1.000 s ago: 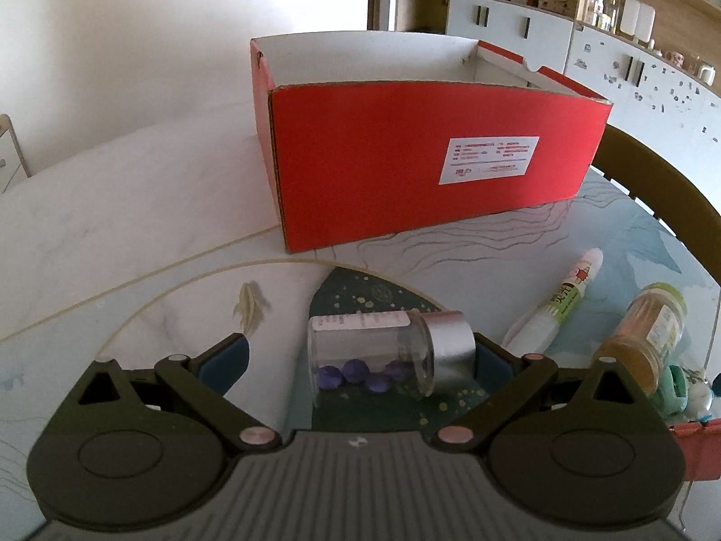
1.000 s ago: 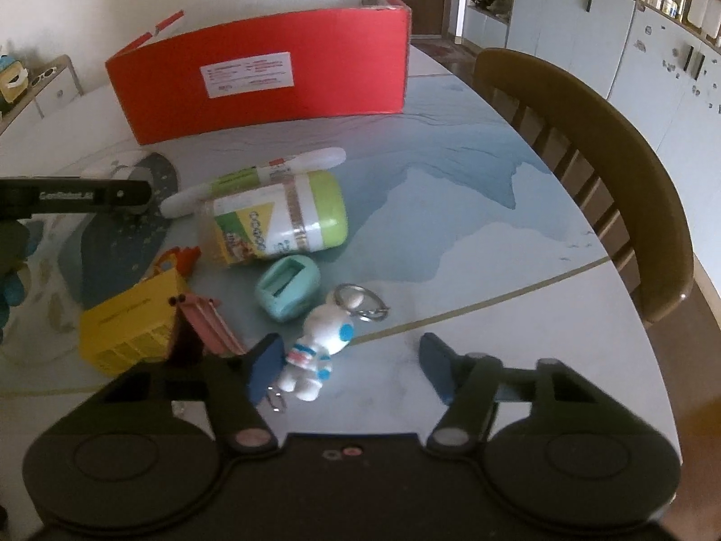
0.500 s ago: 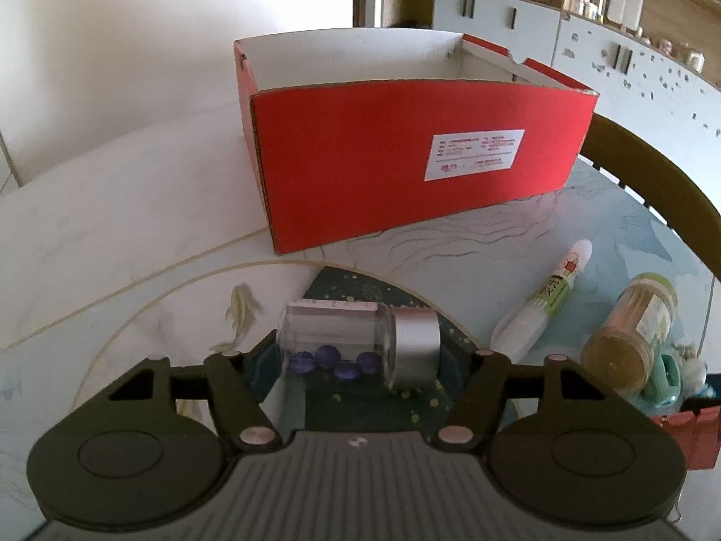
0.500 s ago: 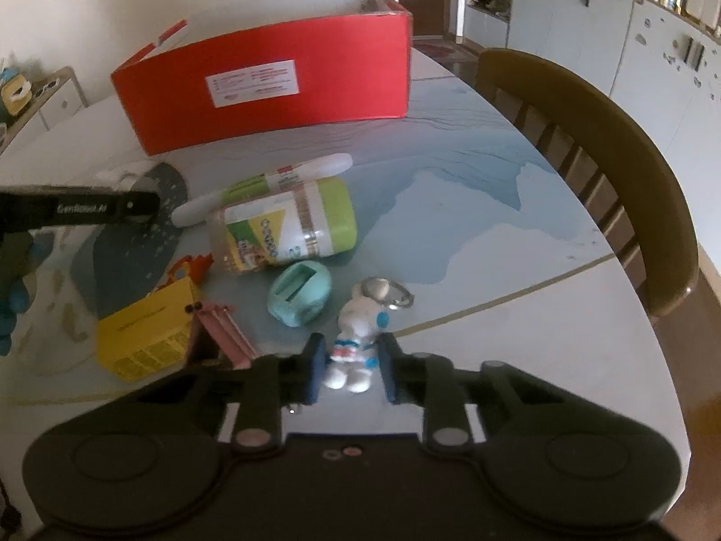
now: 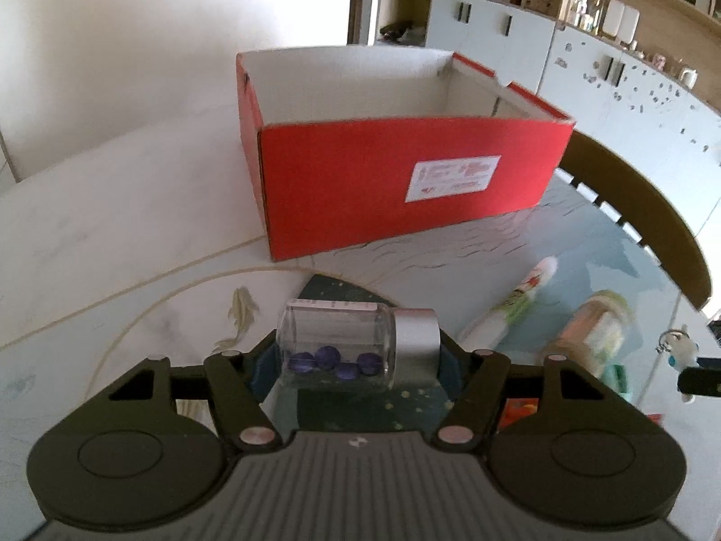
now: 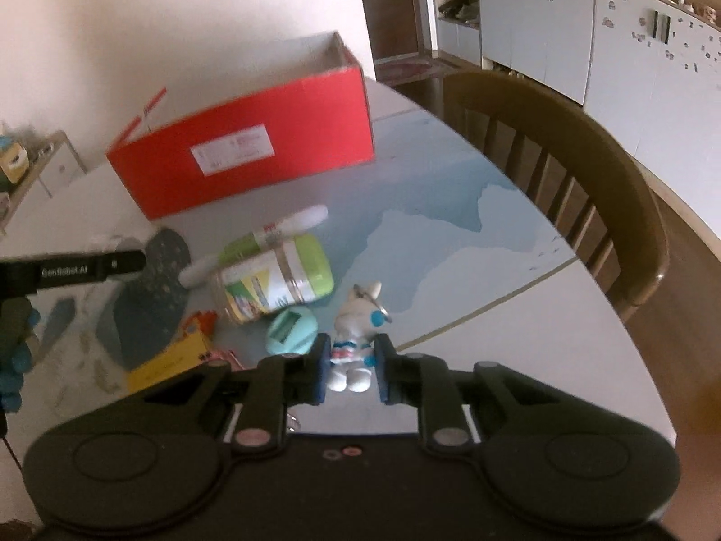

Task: Organize rigid objects
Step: 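Carry the jar and astronaut keychain into the red box with both tools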

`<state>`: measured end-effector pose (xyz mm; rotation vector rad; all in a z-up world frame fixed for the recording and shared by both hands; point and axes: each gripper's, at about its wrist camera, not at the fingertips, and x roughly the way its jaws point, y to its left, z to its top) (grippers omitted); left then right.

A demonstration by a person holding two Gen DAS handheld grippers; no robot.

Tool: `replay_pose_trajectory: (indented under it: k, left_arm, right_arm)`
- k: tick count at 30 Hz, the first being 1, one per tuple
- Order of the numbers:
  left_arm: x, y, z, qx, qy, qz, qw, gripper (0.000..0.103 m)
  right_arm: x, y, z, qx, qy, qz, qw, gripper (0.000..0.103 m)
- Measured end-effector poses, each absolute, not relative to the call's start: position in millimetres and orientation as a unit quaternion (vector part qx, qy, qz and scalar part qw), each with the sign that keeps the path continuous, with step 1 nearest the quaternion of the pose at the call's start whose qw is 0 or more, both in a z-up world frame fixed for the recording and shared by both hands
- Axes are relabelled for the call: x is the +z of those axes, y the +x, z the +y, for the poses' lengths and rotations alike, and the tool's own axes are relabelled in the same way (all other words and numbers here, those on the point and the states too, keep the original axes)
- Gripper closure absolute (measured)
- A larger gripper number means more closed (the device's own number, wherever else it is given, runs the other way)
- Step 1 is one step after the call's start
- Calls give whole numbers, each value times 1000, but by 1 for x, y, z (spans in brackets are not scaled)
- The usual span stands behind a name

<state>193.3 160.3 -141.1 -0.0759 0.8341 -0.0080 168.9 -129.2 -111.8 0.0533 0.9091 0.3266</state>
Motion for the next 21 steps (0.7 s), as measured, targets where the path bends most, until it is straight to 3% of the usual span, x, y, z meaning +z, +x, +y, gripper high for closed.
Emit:
replay_pose_trajectory:
  k: [21]
  left_arm:
    - [-49, 177, 138, -59, -16, 369, 927, 35]
  right_arm:
    - [10, 178, -114, 245, 6, 356, 902, 84]
